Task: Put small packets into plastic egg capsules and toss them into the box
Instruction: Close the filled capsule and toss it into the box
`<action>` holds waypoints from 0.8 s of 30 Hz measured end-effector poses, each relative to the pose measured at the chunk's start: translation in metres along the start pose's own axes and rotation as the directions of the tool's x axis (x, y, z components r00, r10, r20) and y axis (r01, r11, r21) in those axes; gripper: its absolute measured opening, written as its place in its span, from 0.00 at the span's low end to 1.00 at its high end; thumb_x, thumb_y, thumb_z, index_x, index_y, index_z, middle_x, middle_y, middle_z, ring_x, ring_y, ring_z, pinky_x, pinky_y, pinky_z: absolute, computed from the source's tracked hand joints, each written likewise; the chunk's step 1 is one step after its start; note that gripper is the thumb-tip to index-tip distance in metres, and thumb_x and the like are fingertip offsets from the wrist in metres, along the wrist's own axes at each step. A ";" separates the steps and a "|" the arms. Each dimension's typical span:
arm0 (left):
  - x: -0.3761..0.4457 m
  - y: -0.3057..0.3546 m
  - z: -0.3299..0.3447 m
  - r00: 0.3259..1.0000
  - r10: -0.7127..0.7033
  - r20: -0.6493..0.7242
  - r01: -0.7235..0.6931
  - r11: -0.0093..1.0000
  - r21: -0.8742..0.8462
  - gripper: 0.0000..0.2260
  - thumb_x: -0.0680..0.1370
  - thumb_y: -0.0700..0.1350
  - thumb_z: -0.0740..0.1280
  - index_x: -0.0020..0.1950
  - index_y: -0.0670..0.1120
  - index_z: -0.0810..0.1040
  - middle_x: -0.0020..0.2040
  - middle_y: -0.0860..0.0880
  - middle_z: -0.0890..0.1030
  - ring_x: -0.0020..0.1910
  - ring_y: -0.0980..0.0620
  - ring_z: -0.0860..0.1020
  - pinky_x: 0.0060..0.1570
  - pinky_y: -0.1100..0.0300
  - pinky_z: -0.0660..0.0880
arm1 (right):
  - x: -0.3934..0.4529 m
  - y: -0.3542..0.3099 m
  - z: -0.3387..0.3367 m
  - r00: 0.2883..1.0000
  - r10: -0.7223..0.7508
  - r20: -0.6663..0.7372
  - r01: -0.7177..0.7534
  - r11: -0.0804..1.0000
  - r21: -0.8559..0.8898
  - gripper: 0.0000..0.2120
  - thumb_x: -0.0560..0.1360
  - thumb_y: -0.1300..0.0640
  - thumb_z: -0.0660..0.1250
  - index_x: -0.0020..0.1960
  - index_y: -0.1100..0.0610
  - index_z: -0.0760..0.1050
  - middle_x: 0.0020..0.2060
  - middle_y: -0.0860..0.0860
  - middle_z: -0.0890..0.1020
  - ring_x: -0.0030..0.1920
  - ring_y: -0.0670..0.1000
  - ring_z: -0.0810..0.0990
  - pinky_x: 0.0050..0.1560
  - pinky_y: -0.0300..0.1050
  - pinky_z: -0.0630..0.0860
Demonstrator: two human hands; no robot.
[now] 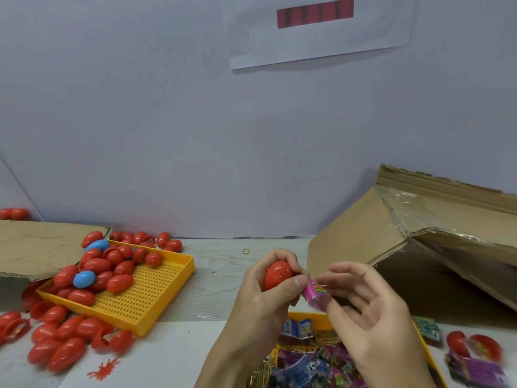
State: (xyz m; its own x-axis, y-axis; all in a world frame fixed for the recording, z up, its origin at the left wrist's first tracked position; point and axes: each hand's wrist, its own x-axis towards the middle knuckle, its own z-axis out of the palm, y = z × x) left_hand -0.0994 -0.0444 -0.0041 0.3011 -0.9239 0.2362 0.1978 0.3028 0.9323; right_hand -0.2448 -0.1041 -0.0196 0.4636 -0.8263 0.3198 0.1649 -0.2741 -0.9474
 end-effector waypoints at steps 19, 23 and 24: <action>-0.003 0.004 0.000 0.982 -0.118 0.144 0.140 0.979 -0.151 0.07 0.69 0.41 0.72 0.43 0.45 0.74 0.36 0.46 0.72 0.35 0.51 0.71 0.39 0.57 0.67 | 0.007 -0.007 -0.003 0.927 0.224 0.300 -0.356 0.779 0.517 0.34 0.46 0.49 0.86 0.51 0.52 0.82 0.33 0.56 0.75 0.32 0.52 0.70 0.30 0.43 0.65; -0.004 0.004 0.000 0.971 -0.129 0.199 0.147 0.986 -0.078 0.07 0.71 0.41 0.72 0.43 0.46 0.74 0.39 0.47 0.72 0.36 0.52 0.70 0.37 0.60 0.68 | 0.008 -0.004 -0.002 0.942 0.236 0.238 -0.328 0.793 0.514 0.30 0.53 0.53 0.84 0.54 0.55 0.80 0.32 0.55 0.75 0.30 0.51 0.71 0.28 0.42 0.65; -0.005 0.003 0.001 0.970 -0.127 0.206 0.140 0.989 -0.053 0.08 0.70 0.40 0.73 0.43 0.46 0.75 0.40 0.47 0.73 0.35 0.52 0.70 0.36 0.60 0.69 | 0.008 -0.004 -0.002 0.943 0.244 0.226 -0.329 0.782 0.529 0.27 0.58 0.56 0.81 0.55 0.57 0.79 0.31 0.56 0.75 0.30 0.50 0.71 0.27 0.42 0.65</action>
State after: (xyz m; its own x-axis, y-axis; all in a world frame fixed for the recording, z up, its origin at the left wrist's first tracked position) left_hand -0.1006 -0.0393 -0.0019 0.0749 -0.9831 0.1673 0.2872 0.1820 0.9404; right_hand -0.2441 -0.1106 -0.0135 0.6739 -0.7353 0.0724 0.4369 0.3175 -0.8416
